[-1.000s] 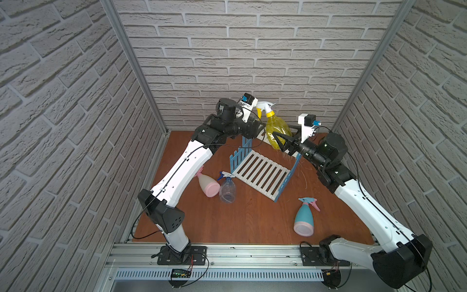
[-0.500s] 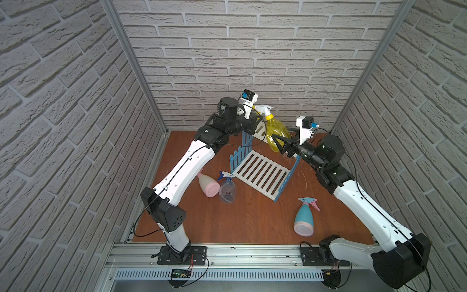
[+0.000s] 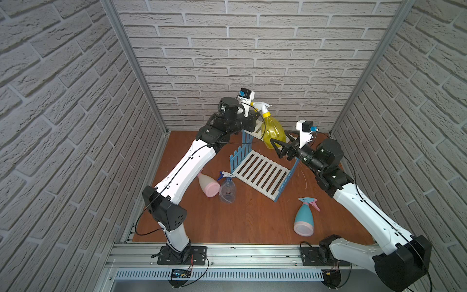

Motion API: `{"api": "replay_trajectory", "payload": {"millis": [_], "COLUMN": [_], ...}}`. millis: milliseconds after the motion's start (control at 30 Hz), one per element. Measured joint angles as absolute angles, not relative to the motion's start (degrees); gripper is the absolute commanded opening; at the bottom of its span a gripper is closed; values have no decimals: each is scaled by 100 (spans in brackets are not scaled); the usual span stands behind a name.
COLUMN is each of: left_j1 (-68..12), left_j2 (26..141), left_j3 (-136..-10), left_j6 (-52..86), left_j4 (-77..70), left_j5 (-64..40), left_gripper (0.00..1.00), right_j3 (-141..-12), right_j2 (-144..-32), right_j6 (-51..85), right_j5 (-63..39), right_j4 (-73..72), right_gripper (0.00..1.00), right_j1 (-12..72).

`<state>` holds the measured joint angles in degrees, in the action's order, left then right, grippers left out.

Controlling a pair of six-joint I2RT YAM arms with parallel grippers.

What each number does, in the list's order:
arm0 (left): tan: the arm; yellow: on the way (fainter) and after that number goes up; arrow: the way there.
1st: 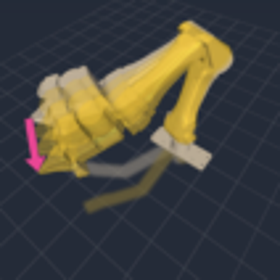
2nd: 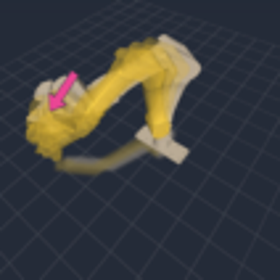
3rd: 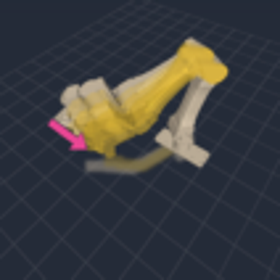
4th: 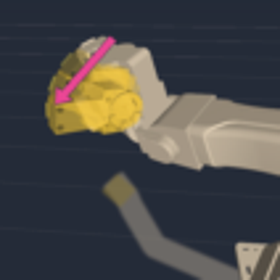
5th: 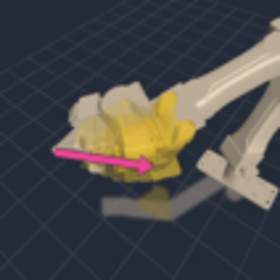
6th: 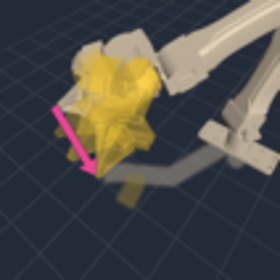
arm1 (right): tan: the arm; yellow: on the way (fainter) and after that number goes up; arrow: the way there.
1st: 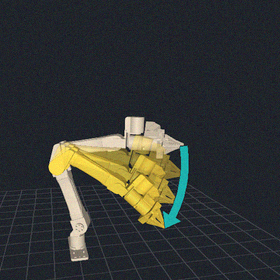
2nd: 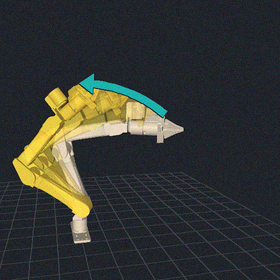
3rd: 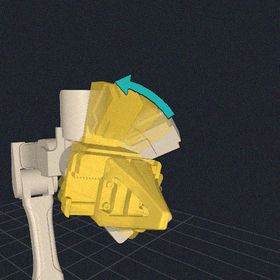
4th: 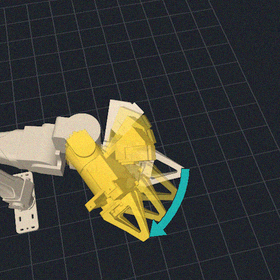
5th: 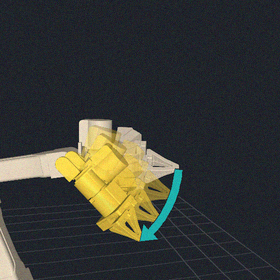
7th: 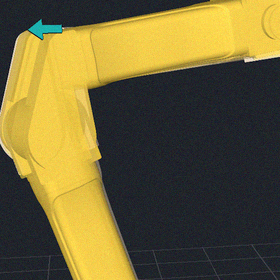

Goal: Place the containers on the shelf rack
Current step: 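Place the container on the shelf.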

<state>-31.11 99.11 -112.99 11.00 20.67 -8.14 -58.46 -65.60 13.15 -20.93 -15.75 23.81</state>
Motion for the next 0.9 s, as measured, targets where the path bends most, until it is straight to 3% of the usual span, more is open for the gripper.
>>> {"api": "replay_trajectory", "payload": {"millis": [333, 900], "left_j1": [-2963, -2963], "left_j2": [10868, 11128], "left_j3": [-12809, -12510], "left_j6": [-148, -1857], "left_j4": [2445, 1721], "left_j5": [-123, 193], "left_gripper": [0, 0], "right_j3": [-5507, -5262], "right_j2": [-5769, -5441], "right_j6": [1140, 856], "right_j5": [-1688, -1452], "right_j4": [-1308, -812], "right_gripper": [99, 99], "right_j1": [2381, 2381]}}
